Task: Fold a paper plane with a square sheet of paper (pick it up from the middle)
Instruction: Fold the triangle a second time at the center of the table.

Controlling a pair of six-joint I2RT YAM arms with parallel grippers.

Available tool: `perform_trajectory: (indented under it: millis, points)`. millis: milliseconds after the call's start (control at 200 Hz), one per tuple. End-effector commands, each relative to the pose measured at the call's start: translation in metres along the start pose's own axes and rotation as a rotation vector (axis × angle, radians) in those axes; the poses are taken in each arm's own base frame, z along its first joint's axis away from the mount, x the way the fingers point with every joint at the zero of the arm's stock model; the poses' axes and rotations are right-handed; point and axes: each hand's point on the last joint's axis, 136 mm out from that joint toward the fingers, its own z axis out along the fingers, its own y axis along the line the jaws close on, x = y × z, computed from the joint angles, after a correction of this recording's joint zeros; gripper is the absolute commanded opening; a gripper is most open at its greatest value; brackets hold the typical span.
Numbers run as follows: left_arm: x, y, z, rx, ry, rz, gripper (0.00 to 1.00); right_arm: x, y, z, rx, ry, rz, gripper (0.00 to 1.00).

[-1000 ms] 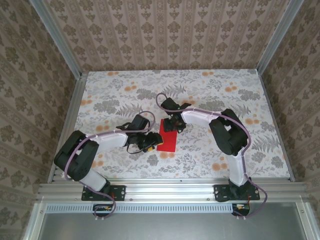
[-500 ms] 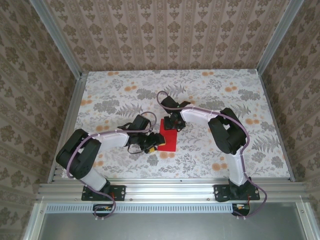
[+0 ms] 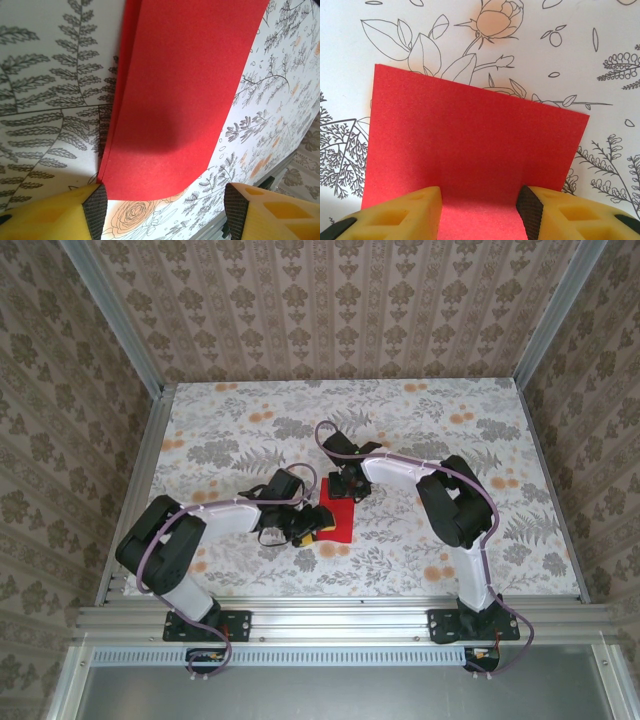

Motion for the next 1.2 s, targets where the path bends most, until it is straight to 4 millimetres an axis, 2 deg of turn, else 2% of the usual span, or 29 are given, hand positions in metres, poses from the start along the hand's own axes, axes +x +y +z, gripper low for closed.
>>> perform_trajectory:
  millis: [0, 195, 865, 1195]
  points:
    - [-0.005, 0.005, -0.007, -0.085, -0.044, 0.005, 0.66, 0.046, -0.027, 0.037, 0.082, 0.170, 0.030, 0.49]
    - [-0.006, 0.010, -0.018, -0.165, -0.075, 0.020, 0.69, 0.049, -0.029, 0.040, 0.084, 0.177, 0.033, 0.49]
    - [-0.003, -0.004, 0.005, -0.175, -0.001, 0.044, 0.73, 0.054, -0.029, 0.046, 0.077, 0.191, 0.037, 0.48]
    - [-0.004, -0.020, 0.017, -0.108, 0.029, 0.065, 0.76, 0.058, -0.029, 0.047, 0.070, 0.199, 0.040, 0.48]
